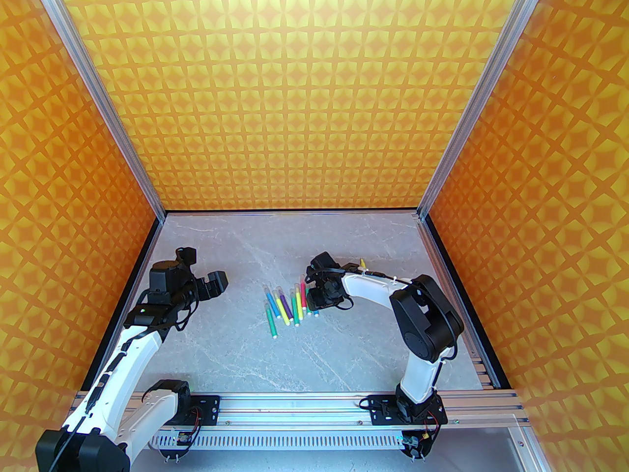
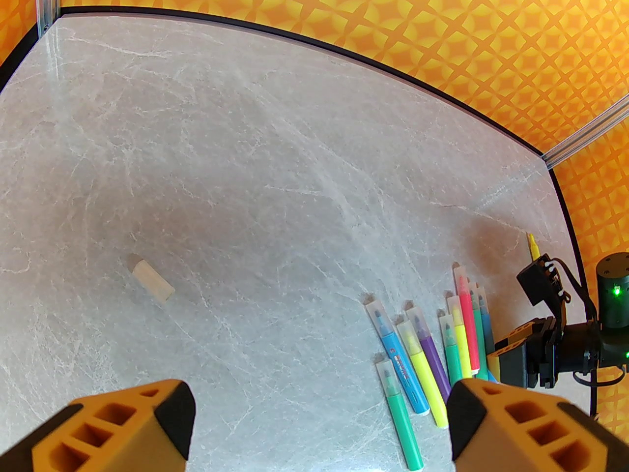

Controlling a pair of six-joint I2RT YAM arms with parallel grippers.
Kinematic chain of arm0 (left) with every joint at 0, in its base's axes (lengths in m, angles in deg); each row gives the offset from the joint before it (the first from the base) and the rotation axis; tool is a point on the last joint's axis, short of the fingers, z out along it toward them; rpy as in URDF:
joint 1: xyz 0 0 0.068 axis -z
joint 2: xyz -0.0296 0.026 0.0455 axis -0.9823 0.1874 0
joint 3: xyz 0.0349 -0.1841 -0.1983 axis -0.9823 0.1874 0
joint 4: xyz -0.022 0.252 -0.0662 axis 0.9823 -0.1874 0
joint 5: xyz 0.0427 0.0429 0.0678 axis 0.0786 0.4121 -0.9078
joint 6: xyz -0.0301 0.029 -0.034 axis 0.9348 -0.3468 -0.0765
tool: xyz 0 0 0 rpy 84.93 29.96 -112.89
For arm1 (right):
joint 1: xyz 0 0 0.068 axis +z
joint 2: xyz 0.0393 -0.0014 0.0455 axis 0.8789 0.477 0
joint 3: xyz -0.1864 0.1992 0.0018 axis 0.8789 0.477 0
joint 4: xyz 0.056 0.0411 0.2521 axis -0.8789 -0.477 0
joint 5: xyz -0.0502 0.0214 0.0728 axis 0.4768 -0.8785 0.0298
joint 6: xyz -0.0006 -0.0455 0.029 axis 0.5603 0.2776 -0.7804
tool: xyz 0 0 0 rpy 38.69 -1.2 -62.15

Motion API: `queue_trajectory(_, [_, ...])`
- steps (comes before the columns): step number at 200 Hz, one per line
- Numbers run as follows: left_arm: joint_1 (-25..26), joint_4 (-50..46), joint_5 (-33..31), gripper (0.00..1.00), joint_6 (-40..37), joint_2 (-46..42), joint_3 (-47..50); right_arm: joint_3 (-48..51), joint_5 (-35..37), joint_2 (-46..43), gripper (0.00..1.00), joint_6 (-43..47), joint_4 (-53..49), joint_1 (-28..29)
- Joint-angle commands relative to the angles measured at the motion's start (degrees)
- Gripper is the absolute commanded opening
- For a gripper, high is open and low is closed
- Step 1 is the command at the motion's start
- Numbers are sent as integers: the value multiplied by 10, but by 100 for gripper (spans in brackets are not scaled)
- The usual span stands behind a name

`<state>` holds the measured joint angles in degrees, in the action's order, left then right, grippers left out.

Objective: Open the pen caps

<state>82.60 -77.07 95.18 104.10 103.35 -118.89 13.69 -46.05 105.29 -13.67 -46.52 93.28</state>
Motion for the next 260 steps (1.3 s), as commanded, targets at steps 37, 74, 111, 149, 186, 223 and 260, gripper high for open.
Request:
queue_trajectory(37, [3, 5, 10, 90, 7, -15, 7, -52, 100, 40, 37, 13, -77, 3])
queue_trajectory(74, [3, 5, 11, 90, 7, -20, 8, -87, 141, 66, 33, 24, -107, 3])
queue_trajectory(111, [3, 6, 10, 90, 6, -25, 7, -105, 140, 85, 30, 29, -119, 2])
queue_trajectory(149, [4, 7, 10, 90, 7, -28, 6, -121, 148, 106, 29, 37, -133, 2])
queue_trajectory(186, [3, 8, 10, 90, 7, -27, 6, -123, 142, 123, 27, 39, -132, 2])
queue_trajectory(223, [3, 8, 10, 90, 7, -28, 7, -132, 135, 145, 26, 42, -131, 2])
queue_trajectory(260, [3, 7, 10, 90, 7, -33, 8, -140, 130, 168, 25, 42, -126, 2])
